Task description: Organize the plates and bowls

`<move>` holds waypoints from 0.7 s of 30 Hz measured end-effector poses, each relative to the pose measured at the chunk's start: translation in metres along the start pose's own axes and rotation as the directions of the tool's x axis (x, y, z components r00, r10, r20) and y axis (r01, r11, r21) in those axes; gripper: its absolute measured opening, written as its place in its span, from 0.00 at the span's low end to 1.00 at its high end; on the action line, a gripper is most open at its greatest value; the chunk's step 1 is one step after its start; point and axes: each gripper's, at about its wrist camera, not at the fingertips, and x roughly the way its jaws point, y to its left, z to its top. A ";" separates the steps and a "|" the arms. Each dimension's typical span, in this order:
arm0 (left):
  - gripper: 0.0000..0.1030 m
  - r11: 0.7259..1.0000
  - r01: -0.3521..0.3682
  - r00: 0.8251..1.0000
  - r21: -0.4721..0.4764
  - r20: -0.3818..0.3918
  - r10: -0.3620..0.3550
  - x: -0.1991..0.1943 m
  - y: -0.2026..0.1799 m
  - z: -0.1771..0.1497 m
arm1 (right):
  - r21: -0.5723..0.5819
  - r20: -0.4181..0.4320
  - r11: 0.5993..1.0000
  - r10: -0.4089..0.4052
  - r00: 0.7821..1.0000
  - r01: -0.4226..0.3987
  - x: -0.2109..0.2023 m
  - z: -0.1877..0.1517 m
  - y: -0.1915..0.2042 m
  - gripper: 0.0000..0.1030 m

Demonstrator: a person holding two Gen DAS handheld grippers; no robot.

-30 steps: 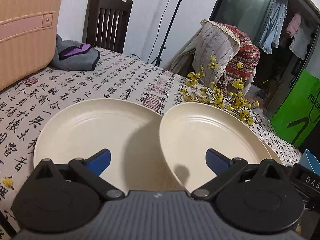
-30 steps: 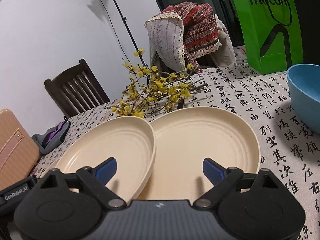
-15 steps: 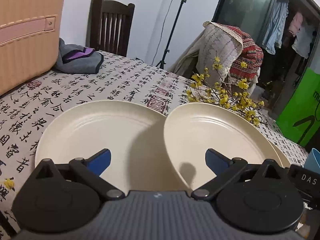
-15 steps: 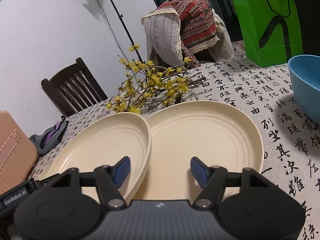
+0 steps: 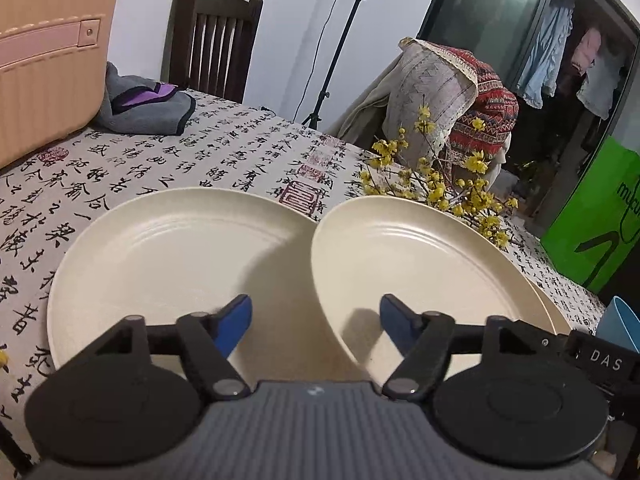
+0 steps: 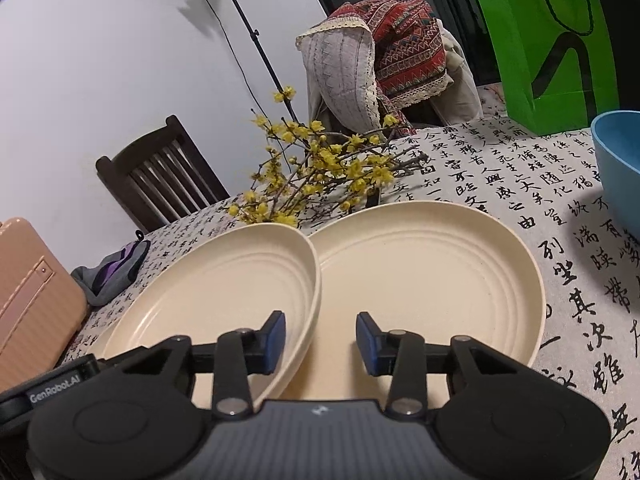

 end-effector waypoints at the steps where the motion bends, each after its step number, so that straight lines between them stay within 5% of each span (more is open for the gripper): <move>1: 0.64 1.000 0.001 1.000 -0.001 -0.001 -0.001 0.000 0.000 0.000 | 0.000 0.001 1.000 0.001 1.000 -0.001 0.000 0.000 0.000 0.35; 11: 0.45 1.000 0.007 1.000 0.020 0.025 -0.007 -0.003 -0.002 0.000 | -0.008 0.009 1.000 0.003 1.000 -0.003 -0.002 -0.002 0.002 0.30; 21: 0.40 1.000 0.012 0.999 0.016 0.032 -0.012 -0.003 -0.002 0.000 | -0.014 0.020 1.000 0.007 1.000 -0.007 -0.003 -0.003 0.006 0.21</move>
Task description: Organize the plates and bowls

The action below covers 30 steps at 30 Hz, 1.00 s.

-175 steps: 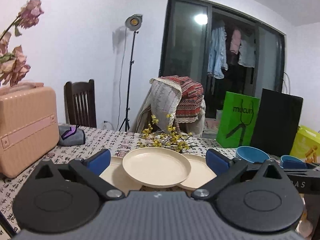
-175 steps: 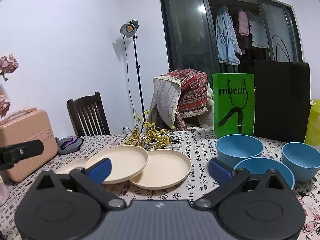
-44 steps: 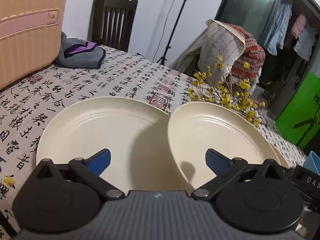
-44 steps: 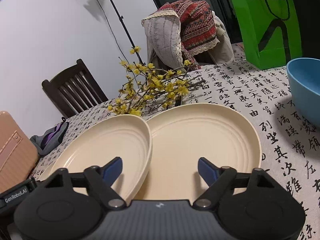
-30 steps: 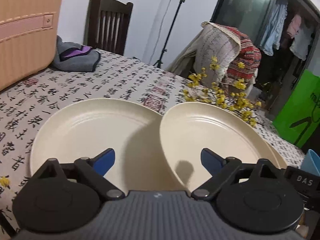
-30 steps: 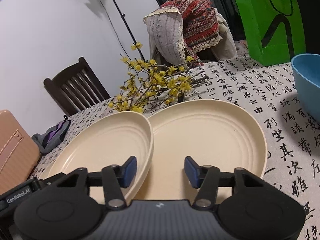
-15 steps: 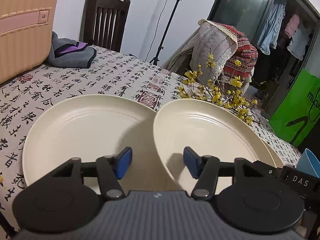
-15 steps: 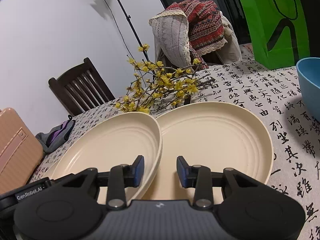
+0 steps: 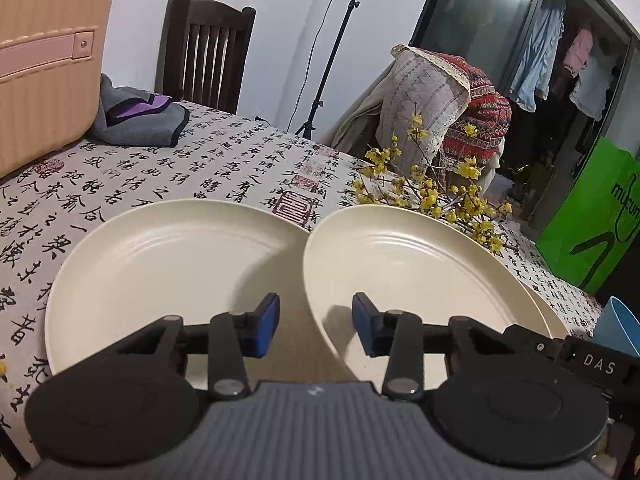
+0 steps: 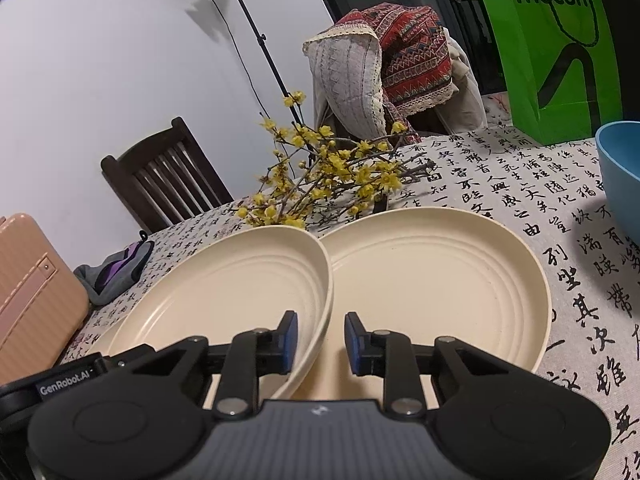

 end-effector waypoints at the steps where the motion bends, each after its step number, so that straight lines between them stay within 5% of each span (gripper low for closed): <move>1: 0.40 1.000 0.001 1.000 -0.002 -0.001 -0.001 0.000 0.000 0.000 | 0.002 0.001 1.000 0.002 1.000 -0.002 -0.001 0.000 0.000 0.19; 30: 0.25 0.998 -0.003 1.000 0.061 0.025 0.001 -0.006 -0.008 0.000 | -0.085 0.048 0.995 -0.052 0.997 0.056 -0.009 -0.006 0.016 0.15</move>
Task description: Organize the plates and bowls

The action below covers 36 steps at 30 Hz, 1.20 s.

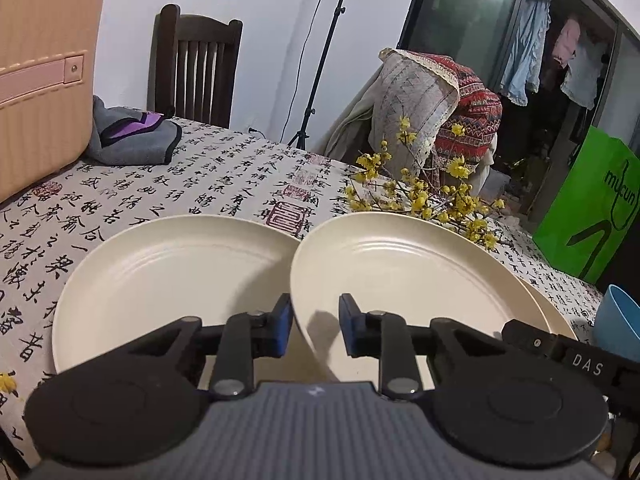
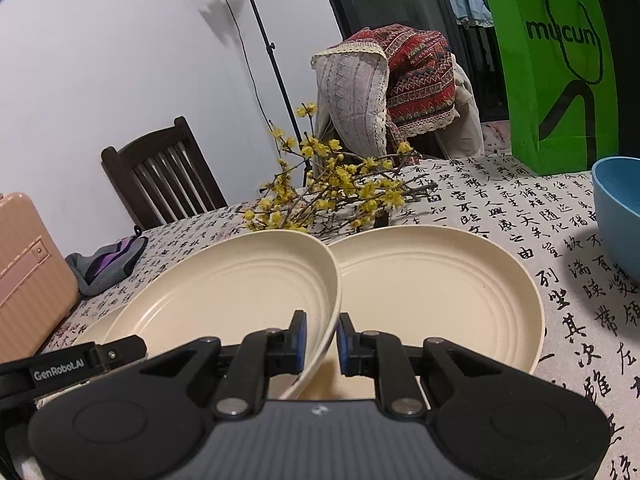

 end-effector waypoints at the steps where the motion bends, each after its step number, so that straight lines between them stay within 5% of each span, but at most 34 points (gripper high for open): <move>1: 0.25 1.000 -0.001 1.000 0.002 0.001 0.001 0.000 0.000 0.000 | 0.000 0.000 1.000 0.000 1.000 0.000 0.000 0.000 0.000 0.15; 36: 0.25 1.000 -0.004 0.999 0.003 0.052 0.003 -0.019 0.000 0.007 | 0.011 0.048 1.000 0.019 0.999 -0.020 -0.013 0.004 -0.001 0.14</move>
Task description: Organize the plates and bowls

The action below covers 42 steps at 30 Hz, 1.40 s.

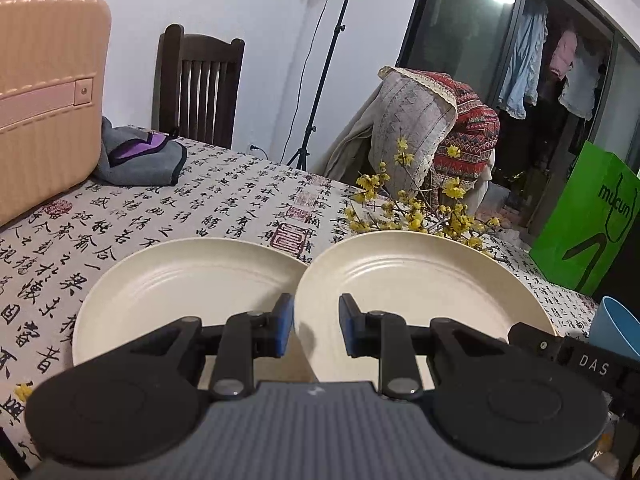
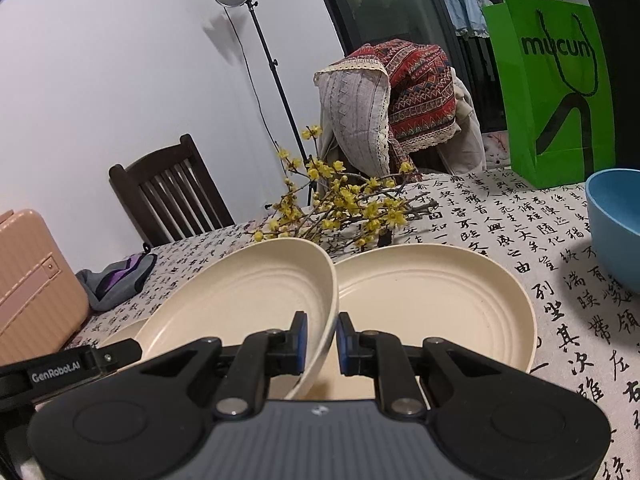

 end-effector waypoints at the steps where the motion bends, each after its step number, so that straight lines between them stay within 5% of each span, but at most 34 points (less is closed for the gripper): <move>1: 0.25 1.000 0.000 1.000 0.001 0.002 0.000 -0.001 0.000 0.000 | 0.000 0.000 1.000 0.000 1.000 0.000 0.000 0.000 0.000 0.14; 42: 0.18 0.998 0.053 0.998 -0.034 0.030 -0.052 -0.024 0.005 0.010 | 0.101 -0.021 0.995 0.028 0.999 -0.026 -0.016 0.001 -0.009 0.14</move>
